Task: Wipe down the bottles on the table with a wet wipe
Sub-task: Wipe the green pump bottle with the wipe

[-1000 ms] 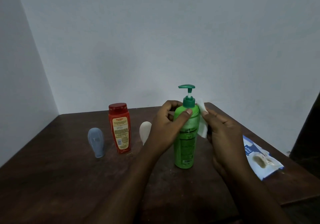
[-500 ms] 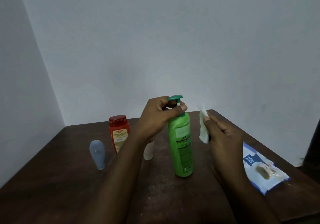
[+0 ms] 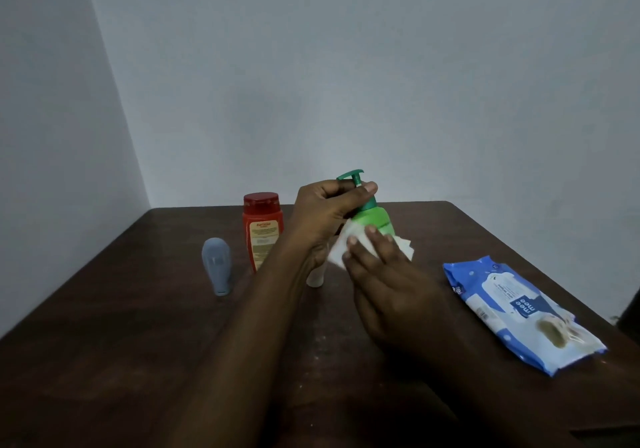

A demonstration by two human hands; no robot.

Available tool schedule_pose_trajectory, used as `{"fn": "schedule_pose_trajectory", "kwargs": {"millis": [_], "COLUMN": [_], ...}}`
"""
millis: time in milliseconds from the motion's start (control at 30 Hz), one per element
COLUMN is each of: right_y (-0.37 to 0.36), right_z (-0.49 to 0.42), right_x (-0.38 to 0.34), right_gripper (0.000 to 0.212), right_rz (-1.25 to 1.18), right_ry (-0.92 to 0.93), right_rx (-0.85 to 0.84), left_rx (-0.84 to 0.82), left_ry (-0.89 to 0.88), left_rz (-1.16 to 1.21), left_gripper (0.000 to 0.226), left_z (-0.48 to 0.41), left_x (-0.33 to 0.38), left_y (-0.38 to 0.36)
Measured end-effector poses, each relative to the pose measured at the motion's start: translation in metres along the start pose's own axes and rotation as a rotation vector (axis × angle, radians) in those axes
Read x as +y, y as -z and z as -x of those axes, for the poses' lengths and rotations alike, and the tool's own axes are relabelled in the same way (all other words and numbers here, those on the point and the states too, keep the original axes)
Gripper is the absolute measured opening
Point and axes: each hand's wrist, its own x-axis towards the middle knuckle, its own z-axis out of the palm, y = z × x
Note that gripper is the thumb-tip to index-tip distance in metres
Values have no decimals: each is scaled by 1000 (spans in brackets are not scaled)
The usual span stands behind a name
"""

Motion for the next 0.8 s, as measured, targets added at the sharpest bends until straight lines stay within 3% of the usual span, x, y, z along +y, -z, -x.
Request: {"fn": "schedule_pose_trajectory", "kwargs": {"millis": [100, 333, 567, 800], "right_y": [4, 6, 9, 33], "right_z": [13, -21, -12, 43], "right_x": [2, 21, 23, 13], "right_gripper": [44, 89, 106, 99], "right_rz": [66, 35, -421, -359], "right_ry": [65, -233, -618, -809], "right_rx": [-131, -384, -426, -656], "left_rx": [7, -71, -72, -38], "left_ry": [-8, -40, -83, -66], "left_rz": [-15, 24, 63, 75], "left_gripper": [23, 24, 20, 21], "left_z": [-1, -2, -5, -9], "left_x": [-2, -3, -10, -13], "left_y": [5, 12, 18, 21]}}
